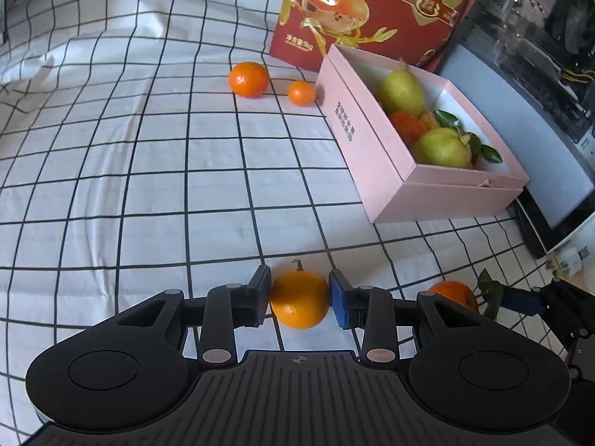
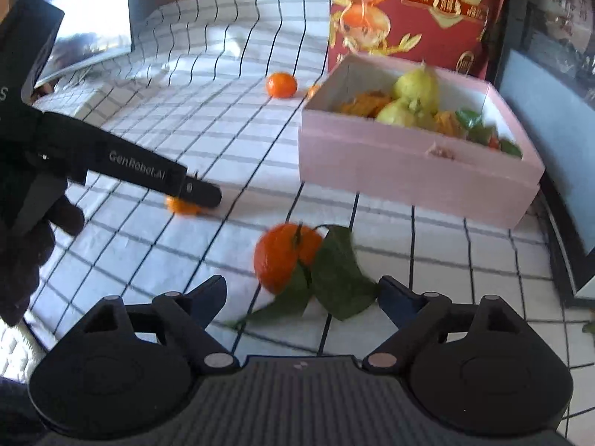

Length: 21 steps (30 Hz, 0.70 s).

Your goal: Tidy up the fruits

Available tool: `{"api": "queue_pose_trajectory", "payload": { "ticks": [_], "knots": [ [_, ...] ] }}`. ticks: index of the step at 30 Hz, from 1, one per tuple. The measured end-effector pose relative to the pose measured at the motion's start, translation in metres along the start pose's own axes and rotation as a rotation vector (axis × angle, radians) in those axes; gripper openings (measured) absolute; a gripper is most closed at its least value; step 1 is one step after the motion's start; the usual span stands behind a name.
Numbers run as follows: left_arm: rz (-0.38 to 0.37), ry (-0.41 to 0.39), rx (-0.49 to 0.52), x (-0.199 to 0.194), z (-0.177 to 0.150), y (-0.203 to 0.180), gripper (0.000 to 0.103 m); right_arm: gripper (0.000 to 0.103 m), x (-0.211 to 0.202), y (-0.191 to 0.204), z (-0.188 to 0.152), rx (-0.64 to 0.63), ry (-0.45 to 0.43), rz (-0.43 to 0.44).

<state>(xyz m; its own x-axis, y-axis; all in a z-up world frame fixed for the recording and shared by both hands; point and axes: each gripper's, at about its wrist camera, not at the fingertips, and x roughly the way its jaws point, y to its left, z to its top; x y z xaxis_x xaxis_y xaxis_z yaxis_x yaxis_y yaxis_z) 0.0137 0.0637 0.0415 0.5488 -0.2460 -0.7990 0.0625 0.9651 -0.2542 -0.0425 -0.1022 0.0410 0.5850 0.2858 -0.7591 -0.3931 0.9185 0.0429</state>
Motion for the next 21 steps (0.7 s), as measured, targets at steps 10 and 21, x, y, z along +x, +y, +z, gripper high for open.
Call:
{"api": "queue_pose_trajectory", "payload": {
  "ticks": [10, 21],
  "knots": [
    [0.046, 0.028, 0.060, 0.002, -0.001, -0.010, 0.038, 0.070, 0.008, -0.007, 0.009, 0.028, -0.002, -0.002],
    [0.014, -0.060, 0.006, -0.011, -0.011, -0.005, 0.037, 0.045, -0.012, -0.007, 0.012, -0.005, -0.020, 0.027]
  ]
}}
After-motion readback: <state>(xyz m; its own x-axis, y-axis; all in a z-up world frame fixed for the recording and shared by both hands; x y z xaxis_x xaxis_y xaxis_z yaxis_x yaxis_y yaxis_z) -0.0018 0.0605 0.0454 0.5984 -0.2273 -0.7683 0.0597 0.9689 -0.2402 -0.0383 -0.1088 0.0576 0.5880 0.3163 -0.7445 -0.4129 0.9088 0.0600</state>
